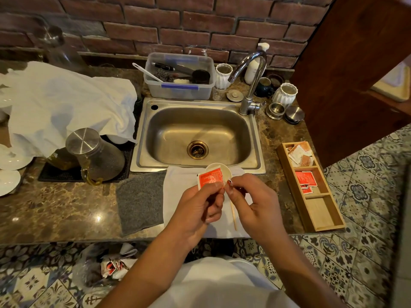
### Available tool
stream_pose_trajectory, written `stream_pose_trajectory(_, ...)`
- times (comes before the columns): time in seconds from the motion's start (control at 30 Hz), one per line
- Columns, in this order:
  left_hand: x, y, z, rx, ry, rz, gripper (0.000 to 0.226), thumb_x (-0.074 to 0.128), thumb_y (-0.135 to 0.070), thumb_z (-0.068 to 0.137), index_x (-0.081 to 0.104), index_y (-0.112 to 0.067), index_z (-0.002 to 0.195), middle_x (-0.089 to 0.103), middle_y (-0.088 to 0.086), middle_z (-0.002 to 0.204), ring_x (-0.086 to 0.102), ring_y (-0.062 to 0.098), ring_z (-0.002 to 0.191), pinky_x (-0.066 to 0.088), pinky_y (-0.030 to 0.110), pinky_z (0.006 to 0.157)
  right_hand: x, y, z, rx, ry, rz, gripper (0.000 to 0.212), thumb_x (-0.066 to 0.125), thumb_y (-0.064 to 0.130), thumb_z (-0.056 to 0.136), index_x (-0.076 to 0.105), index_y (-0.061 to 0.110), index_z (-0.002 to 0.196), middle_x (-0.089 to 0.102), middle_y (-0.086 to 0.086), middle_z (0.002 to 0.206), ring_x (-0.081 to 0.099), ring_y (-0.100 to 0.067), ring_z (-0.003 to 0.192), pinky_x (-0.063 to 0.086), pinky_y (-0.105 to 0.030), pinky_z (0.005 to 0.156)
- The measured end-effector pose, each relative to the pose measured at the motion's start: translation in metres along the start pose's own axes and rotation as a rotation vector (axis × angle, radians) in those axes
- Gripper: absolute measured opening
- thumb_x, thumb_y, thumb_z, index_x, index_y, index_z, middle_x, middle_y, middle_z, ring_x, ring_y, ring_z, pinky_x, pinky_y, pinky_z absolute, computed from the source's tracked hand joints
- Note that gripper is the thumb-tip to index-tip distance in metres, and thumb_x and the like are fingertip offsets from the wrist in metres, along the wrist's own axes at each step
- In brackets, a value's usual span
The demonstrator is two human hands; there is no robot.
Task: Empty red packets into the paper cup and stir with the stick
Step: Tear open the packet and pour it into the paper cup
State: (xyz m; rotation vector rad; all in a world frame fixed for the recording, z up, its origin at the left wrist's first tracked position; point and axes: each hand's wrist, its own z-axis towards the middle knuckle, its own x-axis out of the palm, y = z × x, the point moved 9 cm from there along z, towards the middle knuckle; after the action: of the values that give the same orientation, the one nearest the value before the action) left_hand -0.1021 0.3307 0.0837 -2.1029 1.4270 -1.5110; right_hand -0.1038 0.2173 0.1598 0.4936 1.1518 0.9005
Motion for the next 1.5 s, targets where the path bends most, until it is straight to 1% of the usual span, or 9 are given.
stream_pose_trajectory(0.4, -0.002, -0.010, 0.008, 0.016, -0.061, 0.083, 0.016, 0.064, -0.013, 0.093, 0.066, -0.006, 0.078, 0.056, 0.007, 0.062, 0.038, 0.009, 0.042, 0.026, 0.021, 0.040, 0.008, -0.022, -0.009, 0.420, -0.164, 0.240, 0.007, 0.064, 0.015, 0.099, 0.068, 0.019, 0.094, 0.068, 0.004, 0.080, 0.066, -0.015, 0.074, 0.056, -0.033, 0.066)
stream_pose_trajectory(0.57, -0.009, -0.013, 0.008, 0.042, -0.103, 0.095, 0.018, 0.063, -0.012, 0.093, 0.066, -0.008, 0.076, 0.055, 0.006, 0.061, 0.039, 0.009, 0.042, 0.027, 0.021, 0.039, -0.001, -0.032, -0.010, 0.538, -0.246, 0.338, 0.011, 0.060, 0.017, 0.101, 0.065, 0.013, 0.092, 0.065, -0.003, 0.075, 0.060, -0.015, 0.066, 0.050, -0.024, 0.058)
stream_pose_trajectory(0.7, -0.021, -0.020, 0.006, 0.071, -0.034, -0.006, 0.019, 0.064, -0.016, 0.093, 0.063, -0.010, 0.074, 0.052, 0.006, 0.060, 0.036, 0.010, 0.043, 0.027, 0.021, 0.039, -0.043, -0.061, -0.004, 0.640, -0.375, 0.410, 0.017, 0.058, 0.019, 0.102, 0.062, 0.008, 0.091, 0.061, 0.007, 0.065, 0.055, -0.007, 0.059, 0.048, -0.022, 0.055)
stream_pose_trajectory(0.83, -0.005, -0.017, 0.005, 0.027, 0.161, -0.124, 0.022, 0.061, -0.026, 0.092, 0.060, -0.008, 0.080, 0.050, 0.004, 0.057, 0.038, 0.010, 0.041, 0.031, 0.019, 0.037, -0.052, -0.069, -0.003, 0.625, -0.284, 0.360, 0.017, 0.060, 0.018, 0.101, 0.063, 0.005, 0.091, 0.062, 0.012, 0.062, 0.056, 0.003, 0.057, 0.047, -0.012, 0.053)
stream_pose_trajectory(0.93, 0.006, -0.010, 0.005, -0.033, 0.232, -0.188, 0.038, 0.048, -0.038, 0.098, 0.063, -0.008, 0.080, 0.052, 0.006, 0.057, 0.040, 0.011, 0.040, 0.031, 0.021, 0.038, -0.049, -0.071, -0.006, 0.622, -0.239, 0.322, 0.016, 0.064, 0.019, 0.099, 0.066, 0.006, 0.090, 0.066, -0.001, 0.066, 0.059, -0.011, 0.062, 0.050, -0.019, 0.057)
stream_pose_trajectory(1.07, 0.006, -0.002, 0.006, -0.071, 0.209, -0.185, 0.053, 0.037, -0.044, 0.100, 0.064, -0.005, 0.078, 0.051, 0.008, 0.056, 0.040, 0.013, 0.039, 0.031, 0.023, 0.039, -0.043, -0.072, -0.015, 0.634, -0.236, 0.327, 0.016, 0.064, 0.021, 0.099, 0.068, 0.008, 0.090, 0.067, -0.010, 0.074, 0.060, -0.022, 0.065, 0.051, -0.018, 0.058)
stream_pose_trajectory(1.17, 0.003, 0.003, 0.008, -0.086, 0.187, -0.147, 0.053, 0.036, -0.045, 0.101, 0.060, -0.007, 0.074, 0.049, 0.007, 0.054, 0.038, 0.012, 0.039, 0.026, 0.024, 0.043, -0.042, -0.083, -0.026, 0.690, -0.205, 0.331, 0.020, 0.059, 0.023, 0.101, 0.065, 0.012, 0.085, 0.066, -0.009, 0.070, 0.058, -0.033, 0.065, 0.052, -0.033, 0.063)
stream_pose_trajectory(1.37, 0.003, 0.013, 0.015, -0.110, 0.193, -0.087, 0.052, 0.035, -0.047, 0.102, 0.049, -0.014, 0.064, 0.042, 0.000, 0.049, 0.033, 0.009, 0.039, 0.019, 0.026, 0.046, -0.054, -0.107, -0.049, 0.751, -0.182, 0.395, 0.031, 0.053, 0.018, 0.104, 0.057, 0.020, 0.074, 0.055, -0.003, 0.064, 0.047, -0.022, 0.060, 0.041, -0.034, 0.056)
stream_pose_trajectory(1.5, 0.011, 0.018, 0.022, -0.042, 0.155, -0.047, 0.048, 0.035, -0.046, 0.103, 0.053, -0.011, 0.075, 0.042, 0.001, 0.050, 0.032, 0.010, 0.041, 0.024, 0.023, 0.044, -0.070, -0.125, -0.055, 0.720, -0.177, 0.337, 0.023, 0.059, 0.016, 0.102, 0.061, 0.018, 0.079, 0.058, -0.006, 0.065, 0.049, -0.021, 0.058, 0.043, -0.031, 0.054)
